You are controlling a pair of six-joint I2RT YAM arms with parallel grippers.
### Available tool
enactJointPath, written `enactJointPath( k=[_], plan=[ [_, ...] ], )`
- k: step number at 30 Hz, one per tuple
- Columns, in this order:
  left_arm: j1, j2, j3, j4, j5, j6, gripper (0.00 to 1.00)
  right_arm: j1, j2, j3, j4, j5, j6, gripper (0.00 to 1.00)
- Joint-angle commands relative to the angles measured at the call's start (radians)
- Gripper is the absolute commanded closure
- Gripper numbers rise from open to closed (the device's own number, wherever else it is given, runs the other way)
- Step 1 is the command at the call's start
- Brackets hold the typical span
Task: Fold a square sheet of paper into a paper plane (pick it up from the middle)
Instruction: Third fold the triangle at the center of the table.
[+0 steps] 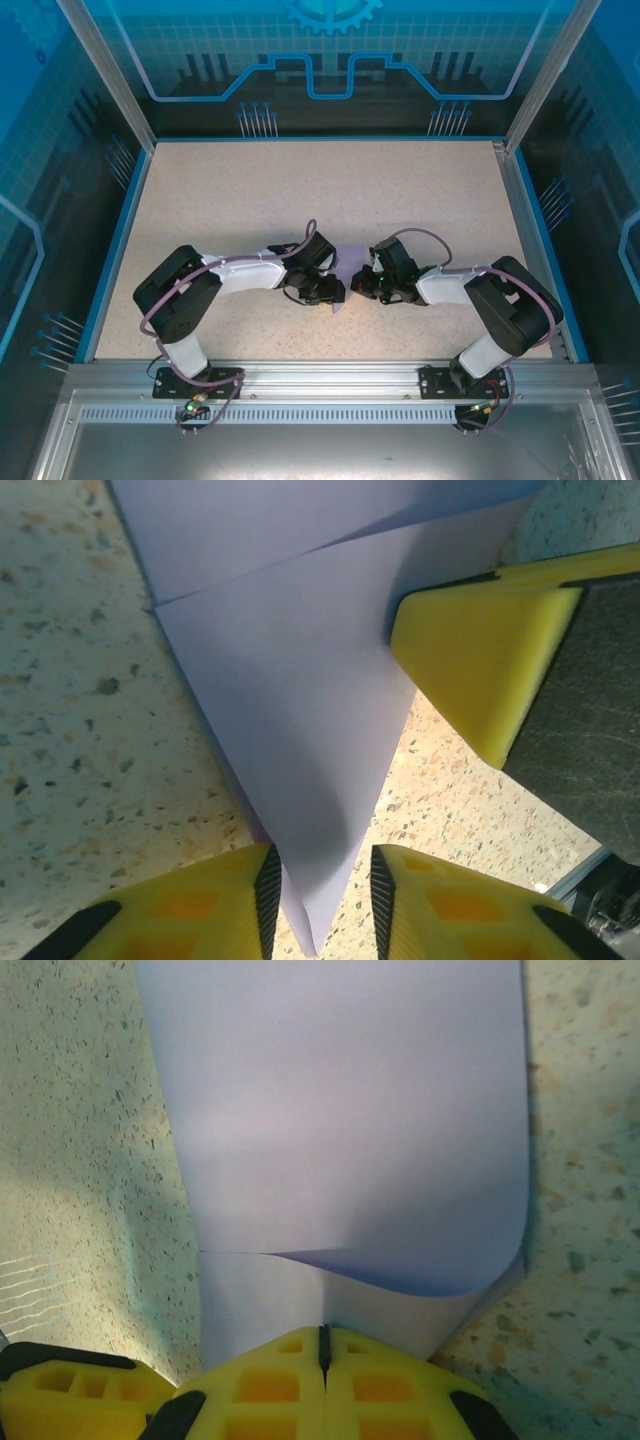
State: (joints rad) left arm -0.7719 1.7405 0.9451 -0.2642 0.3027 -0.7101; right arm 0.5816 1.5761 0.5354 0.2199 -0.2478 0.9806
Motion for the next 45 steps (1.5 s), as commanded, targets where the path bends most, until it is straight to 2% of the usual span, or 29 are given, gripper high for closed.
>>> enactJointPath(
  k=[1,7,15,21,37,45],
  plan=[
    [-0.005,-0.005,-0.001,0.000,-0.020,-0.013,0.70,-0.018,0.010,-0.037,-0.071,0.012,0.008,0.96],
    [-0.006,0.026,0.015,-0.027,-0.043,0.011,0.74,-0.016,0.010,-0.046,-0.062,0.009,0.009,0.96],
    [-0.005,0.028,0.020,-0.038,-0.063,0.021,0.87,-0.019,0.013,-0.050,-0.053,0.001,0.009,0.97],
    [-0.005,0.033,0.030,-0.055,-0.083,0.032,0.92,-0.019,0.014,-0.052,-0.051,-0.001,0.003,0.97],
    [-0.004,0.073,0.049,-0.083,-0.105,0.062,0.92,-0.021,-0.001,-0.046,-0.063,-0.001,-0.009,0.96],
    [-0.005,0.098,0.053,-0.102,-0.115,0.086,0.92,-0.023,-0.087,-0.048,-0.066,-0.001,-0.011,0.88]
  ],
)
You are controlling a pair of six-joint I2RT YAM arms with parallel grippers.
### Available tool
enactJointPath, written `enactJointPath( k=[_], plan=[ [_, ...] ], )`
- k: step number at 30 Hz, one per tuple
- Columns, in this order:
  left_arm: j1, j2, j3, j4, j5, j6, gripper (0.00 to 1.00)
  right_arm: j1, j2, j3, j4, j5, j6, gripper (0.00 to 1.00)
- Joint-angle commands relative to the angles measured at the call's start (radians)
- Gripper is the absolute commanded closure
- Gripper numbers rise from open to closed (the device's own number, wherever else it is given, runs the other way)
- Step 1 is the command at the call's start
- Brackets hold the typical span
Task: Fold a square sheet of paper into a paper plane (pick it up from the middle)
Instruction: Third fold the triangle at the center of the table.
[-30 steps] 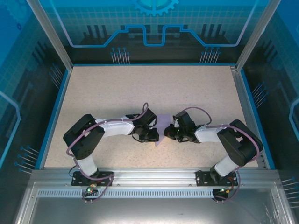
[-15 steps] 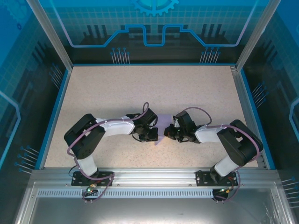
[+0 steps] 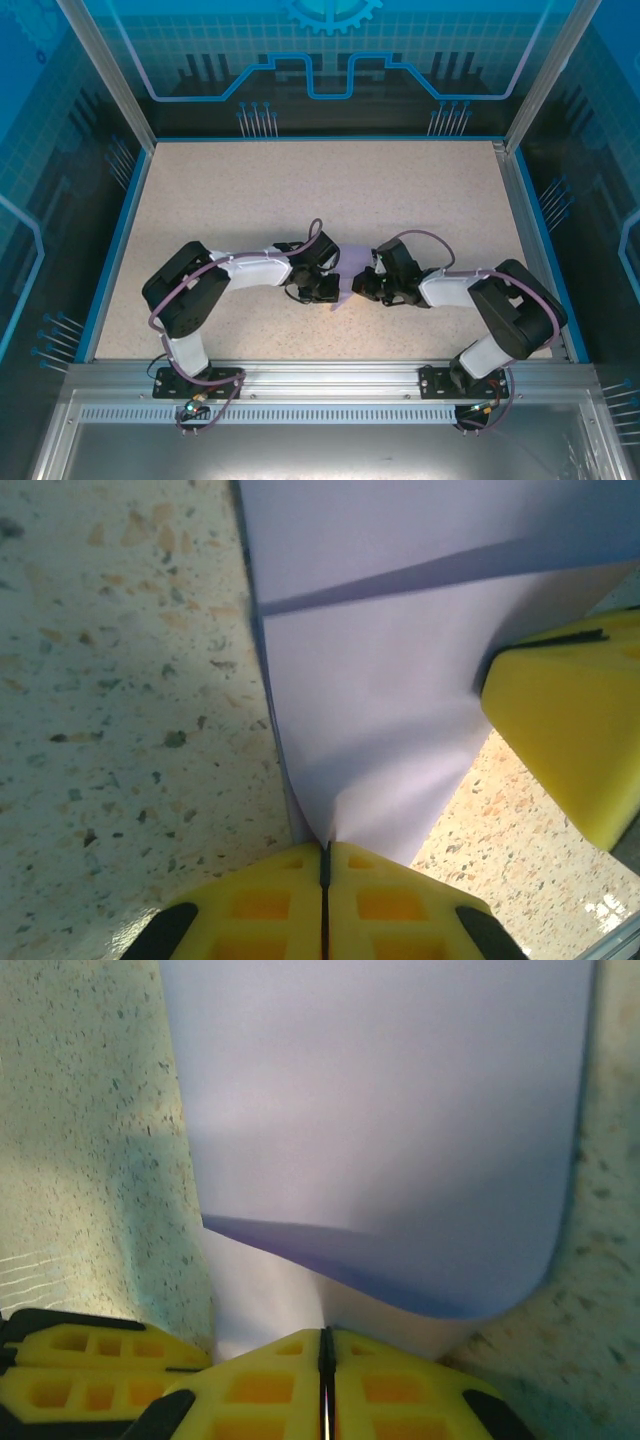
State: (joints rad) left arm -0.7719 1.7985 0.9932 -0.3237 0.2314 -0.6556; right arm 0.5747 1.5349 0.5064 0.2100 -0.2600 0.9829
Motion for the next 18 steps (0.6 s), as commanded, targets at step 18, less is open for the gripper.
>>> enactJointPath(
  k=[18],
  plan=[
    [-0.006,0.068,-0.023,-0.044,-0.055,0.065,0.92,0.102,-0.033,-0.093,0.221,-0.005,0.228,1.00]
  ],
)
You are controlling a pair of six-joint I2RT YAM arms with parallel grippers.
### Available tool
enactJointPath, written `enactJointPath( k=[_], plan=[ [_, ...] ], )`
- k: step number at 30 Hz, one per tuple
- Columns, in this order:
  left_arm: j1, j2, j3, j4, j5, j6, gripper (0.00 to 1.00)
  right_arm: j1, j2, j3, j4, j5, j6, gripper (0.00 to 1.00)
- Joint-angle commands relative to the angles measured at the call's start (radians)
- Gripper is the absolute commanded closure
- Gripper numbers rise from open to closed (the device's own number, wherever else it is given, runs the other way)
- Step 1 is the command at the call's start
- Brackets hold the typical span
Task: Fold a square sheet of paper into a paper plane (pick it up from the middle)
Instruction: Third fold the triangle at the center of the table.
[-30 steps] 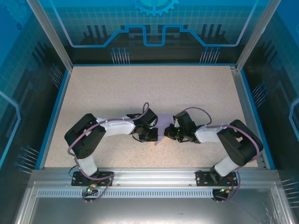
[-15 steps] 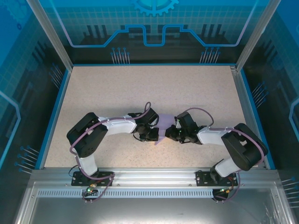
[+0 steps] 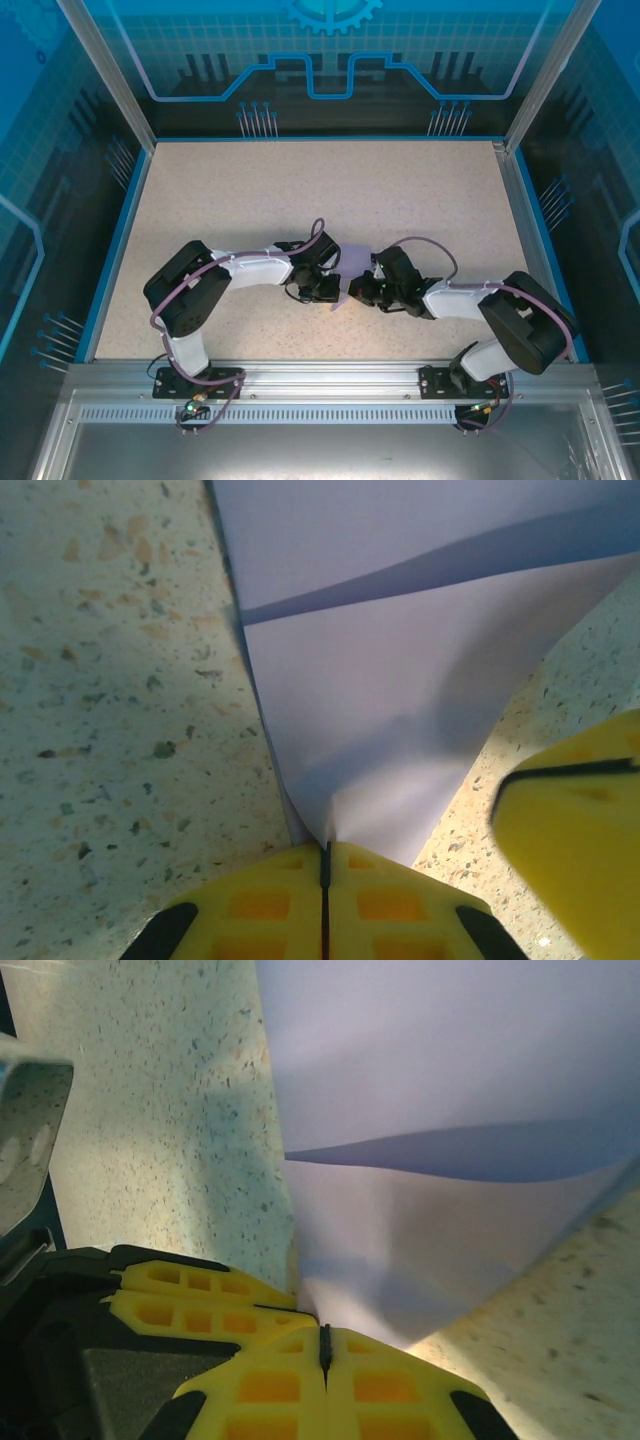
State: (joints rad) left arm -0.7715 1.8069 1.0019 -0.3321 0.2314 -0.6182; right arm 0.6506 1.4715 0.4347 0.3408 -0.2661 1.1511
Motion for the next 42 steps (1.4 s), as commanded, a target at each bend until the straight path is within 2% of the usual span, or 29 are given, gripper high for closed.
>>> enactJointPath(
  k=[1,8,21,33,42],
  plan=[
    [-0.006,0.059,-0.037,-0.031,-0.054,0.028,0.92,0.035,0.040,-0.017,0.092,0.005,0.063,1.00],
    [-0.002,0.049,-0.056,-0.014,-0.048,0.019,0.92,0.078,0.082,-0.010,0.092,0.014,0.088,1.00],
    [0.020,0.046,-0.095,0.027,-0.011,0.003,0.92,0.113,0.097,-0.002,-0.010,0.072,0.053,1.00],
    [0.022,0.056,-0.086,0.022,0.009,0.015,0.92,0.138,0.068,-0.053,0.173,0.053,0.137,1.00],
    [0.029,0.057,-0.095,0.020,0.011,0.026,0.92,0.166,0.096,-0.056,0.188,0.048,0.166,1.00]
  ],
)
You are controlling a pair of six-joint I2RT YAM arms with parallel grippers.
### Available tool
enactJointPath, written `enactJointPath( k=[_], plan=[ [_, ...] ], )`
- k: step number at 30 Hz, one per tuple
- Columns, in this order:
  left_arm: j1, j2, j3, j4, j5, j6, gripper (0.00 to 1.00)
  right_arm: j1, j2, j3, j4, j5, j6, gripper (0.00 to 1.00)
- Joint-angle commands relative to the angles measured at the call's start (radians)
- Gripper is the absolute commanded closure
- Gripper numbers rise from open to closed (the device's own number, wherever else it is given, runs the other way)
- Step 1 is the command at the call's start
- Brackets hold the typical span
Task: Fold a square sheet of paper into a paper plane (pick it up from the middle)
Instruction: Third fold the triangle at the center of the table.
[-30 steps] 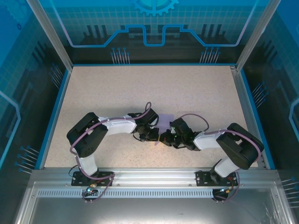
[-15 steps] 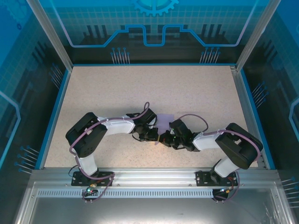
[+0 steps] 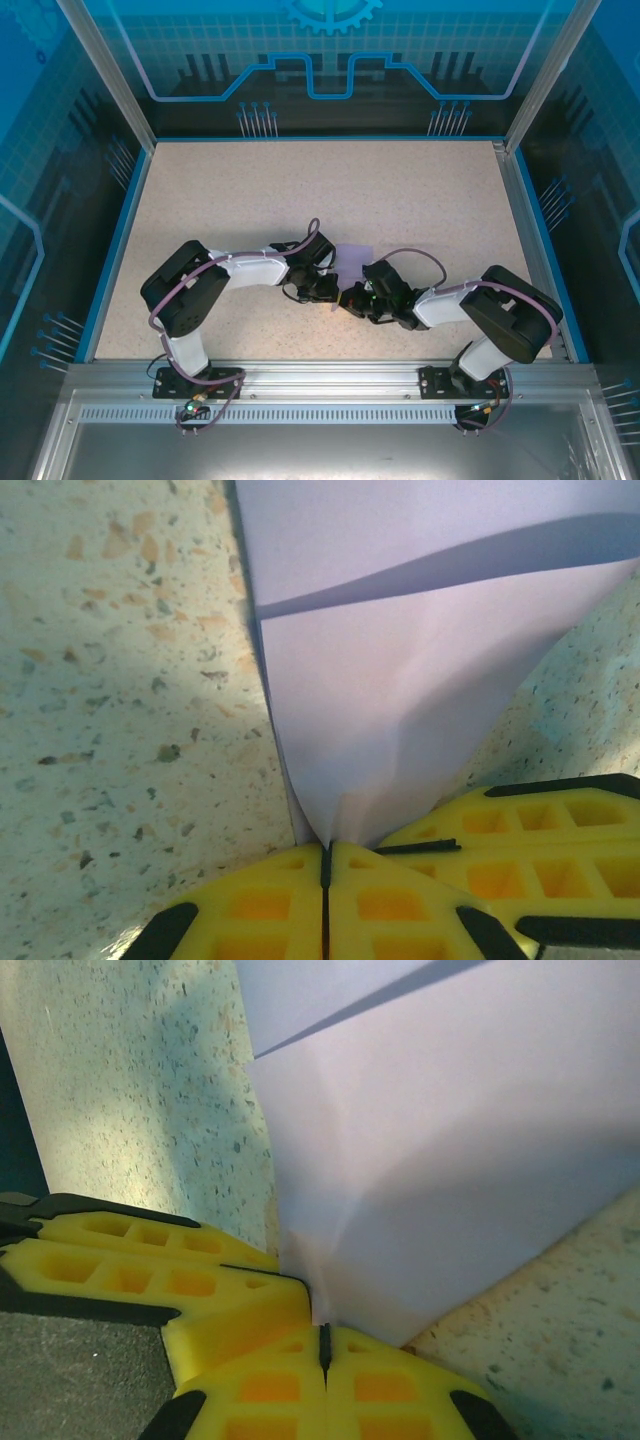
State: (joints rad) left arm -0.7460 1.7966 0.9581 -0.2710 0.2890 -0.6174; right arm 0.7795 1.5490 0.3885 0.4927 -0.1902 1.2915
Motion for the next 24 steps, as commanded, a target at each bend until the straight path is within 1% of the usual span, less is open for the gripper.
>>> enactJointPath(
  k=[1,5,10,11,13,14,16,21,24],
  plan=[
    [0.005,0.067,-0.053,-0.040,-0.046,0.025,0.92,0.039,0.013,-0.010,0.024,-0.025,0.023,1.00],
    [0.010,0.064,-0.060,-0.038,-0.045,0.026,0.92,0.048,0.001,-0.007,-0.045,-0.026,0.021,1.00],
    [0.011,0.068,-0.062,-0.034,-0.039,0.028,0.92,0.067,-0.005,0.002,-0.113,0.004,0.002,1.00],
    [0.013,0.070,-0.062,-0.035,-0.038,0.028,0.92,0.071,-0.003,0.012,-0.139,0.008,-0.009,1.00],
    [0.013,0.070,-0.062,-0.034,-0.037,0.028,0.92,0.096,-0.010,0.053,-0.276,0.050,-0.052,1.00],
    [0.014,0.070,-0.061,-0.035,-0.035,0.030,0.92,0.101,-0.010,0.052,-0.287,0.051,-0.052,1.00],
    [0.015,0.072,-0.061,-0.037,-0.036,0.033,0.92,0.105,-0.015,0.023,-0.249,0.047,-0.041,1.00],
    [0.018,0.074,-0.055,-0.043,-0.033,0.041,0.92,0.126,-0.041,0.039,-0.311,0.064,-0.081,1.00],
    [0.018,0.075,-0.055,-0.043,-0.030,0.042,0.92,0.130,-0.037,0.031,-0.241,0.054,-0.076,1.00]
  ],
)
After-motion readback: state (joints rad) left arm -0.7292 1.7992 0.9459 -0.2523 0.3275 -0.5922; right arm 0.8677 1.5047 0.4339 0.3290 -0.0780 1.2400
